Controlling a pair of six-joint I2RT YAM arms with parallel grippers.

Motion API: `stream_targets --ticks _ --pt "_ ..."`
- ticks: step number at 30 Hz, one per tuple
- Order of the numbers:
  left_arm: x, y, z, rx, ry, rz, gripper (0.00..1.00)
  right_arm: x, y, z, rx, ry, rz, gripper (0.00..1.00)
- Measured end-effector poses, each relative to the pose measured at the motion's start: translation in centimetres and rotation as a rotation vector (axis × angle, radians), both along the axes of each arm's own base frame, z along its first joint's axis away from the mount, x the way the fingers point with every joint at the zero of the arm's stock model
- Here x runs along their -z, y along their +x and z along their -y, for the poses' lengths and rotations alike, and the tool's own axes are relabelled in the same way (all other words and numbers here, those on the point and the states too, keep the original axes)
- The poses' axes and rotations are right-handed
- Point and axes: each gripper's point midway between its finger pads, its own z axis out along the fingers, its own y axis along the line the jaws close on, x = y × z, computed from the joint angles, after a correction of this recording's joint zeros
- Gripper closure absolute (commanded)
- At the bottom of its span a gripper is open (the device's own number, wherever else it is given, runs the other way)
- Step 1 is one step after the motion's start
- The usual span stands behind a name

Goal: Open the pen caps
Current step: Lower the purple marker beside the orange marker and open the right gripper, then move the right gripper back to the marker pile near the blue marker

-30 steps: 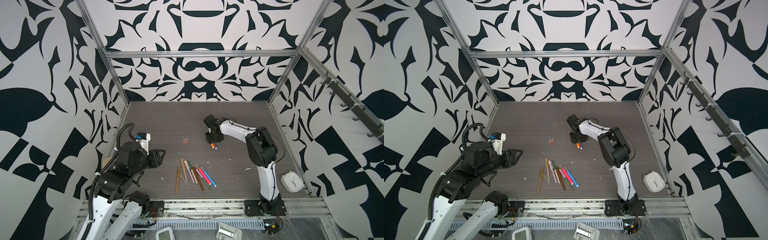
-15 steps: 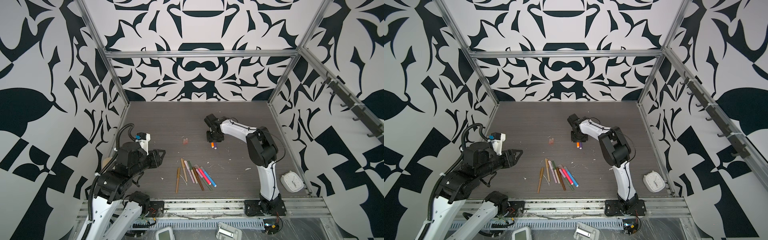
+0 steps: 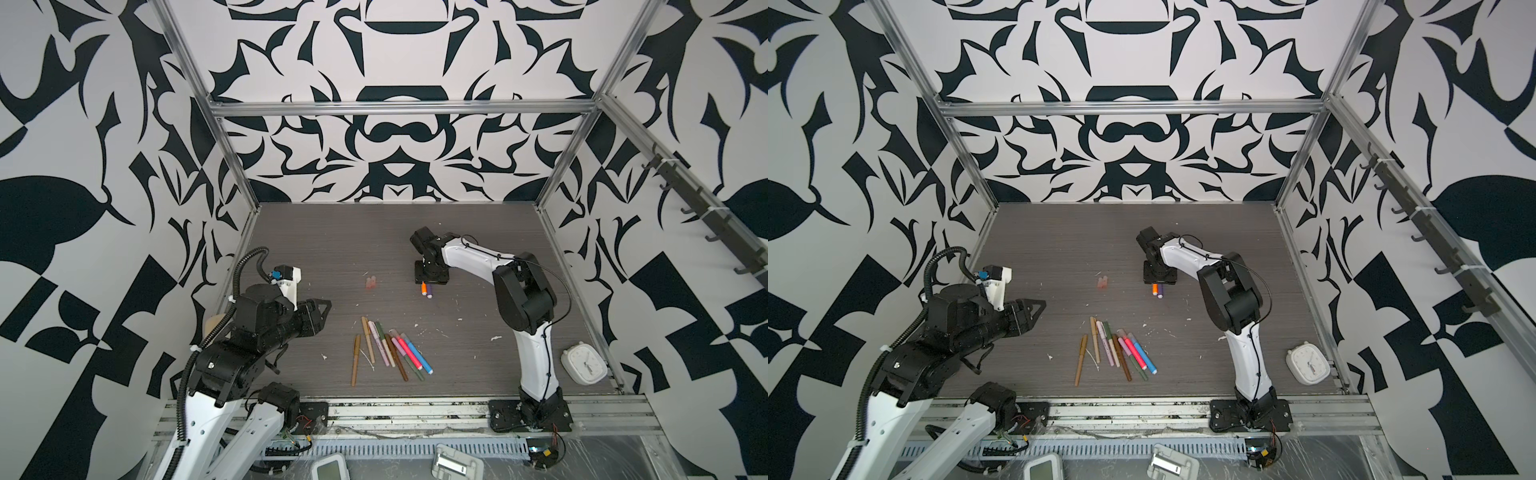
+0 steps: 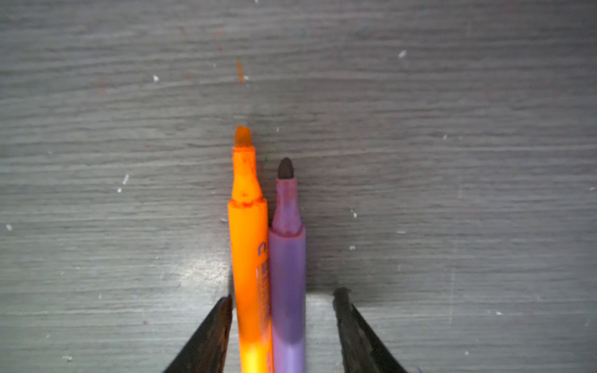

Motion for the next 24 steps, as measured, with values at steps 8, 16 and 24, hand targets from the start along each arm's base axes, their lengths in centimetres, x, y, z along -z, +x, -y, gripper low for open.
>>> stream_targets --ticks 8,16,24 --pt "0.0 0.0 0.0 0.002 -0.001 0.0 0.52 0.0 -0.1 -0.2 -0.026 0.004 -0.006 0.3" --pt "0.0 0.0 0.0 0.003 -0.002 0.0 0.5 -4.7 -1.0 -0.4 -0.107 0.023 0.074 0.33" --pt "0.1 0.6 0.6 0.013 -0.015 -0.017 0.5 -12.7 -11.6 -3.7 -0.379 0.109 0.292 0.41"
